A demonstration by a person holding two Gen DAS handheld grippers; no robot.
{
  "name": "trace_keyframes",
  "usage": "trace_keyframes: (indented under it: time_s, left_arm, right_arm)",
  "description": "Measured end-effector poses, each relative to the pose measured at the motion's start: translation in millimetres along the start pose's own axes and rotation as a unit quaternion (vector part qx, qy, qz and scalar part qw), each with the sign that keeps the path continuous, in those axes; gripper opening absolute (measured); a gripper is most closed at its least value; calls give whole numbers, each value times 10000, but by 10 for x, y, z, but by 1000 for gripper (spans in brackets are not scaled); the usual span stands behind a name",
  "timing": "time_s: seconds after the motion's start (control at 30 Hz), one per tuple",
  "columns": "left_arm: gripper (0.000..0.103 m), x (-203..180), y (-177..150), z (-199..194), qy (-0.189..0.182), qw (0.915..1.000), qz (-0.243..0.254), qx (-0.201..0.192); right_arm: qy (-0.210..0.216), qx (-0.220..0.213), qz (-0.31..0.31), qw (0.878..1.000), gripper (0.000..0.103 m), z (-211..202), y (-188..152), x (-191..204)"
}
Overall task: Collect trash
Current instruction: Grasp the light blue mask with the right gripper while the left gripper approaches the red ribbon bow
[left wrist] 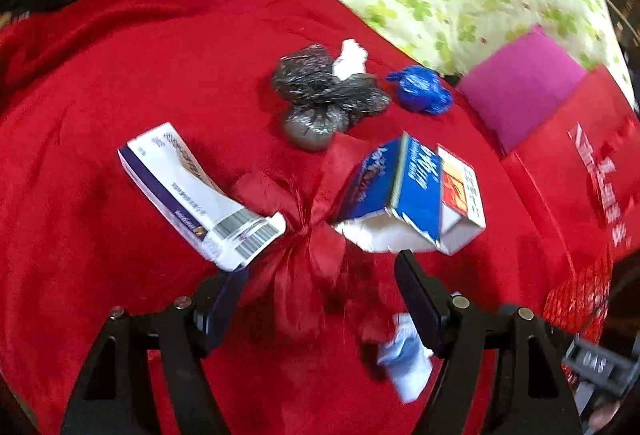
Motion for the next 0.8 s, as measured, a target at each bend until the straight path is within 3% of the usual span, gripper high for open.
trace_keyframes:
  time_s: [0.13, 0.2, 0.23, 0.33, 0.37, 0.5, 0.8]
  left_arm:
    - [75, 33, -25, 120, 97, 9997, -195, 133]
    - [58, 46, -66, 169, 115, 9995, -214, 222]
    - [55, 60, -81, 183, 100, 9994, -228, 260]
    - [47, 89, -109, 144, 2, 9993, -247, 268]
    - [45, 97, -122, 120, -56, 9992, -261, 291]
    - [43, 162, -221, -20, -158, 9992, -101, 350]
    - [44, 270, -436, -359, -374, 9974, 208, 585]
  right_arm:
    - [91, -37, 49, 9999, 29, -17, 21, -23]
    - [157, -44, 1, 9999, 29, -9, 26, 9]
    - [187, -42, -25, 9998, 30, 12, 35, 41]
    - [264, -45, -17, 9996, 49, 40, 41, 84]
    - [299, -95, 45, 9995, 61, 42, 53, 92]
    - [462, -98, 74, 9989, 62, 82, 68, 154]
    - [648, 350, 285, 9969, 62, 459, -36, 376]
Point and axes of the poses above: each gripper's, at about its wrist camera, not at the fingertips, and z roughly the way its jaws point, x to its left, y to its top, the point moved 10 cm from there along z, roughly the way its jaws point, and after that the axes turned 8 degrees about -z, right-handed, at the moved point
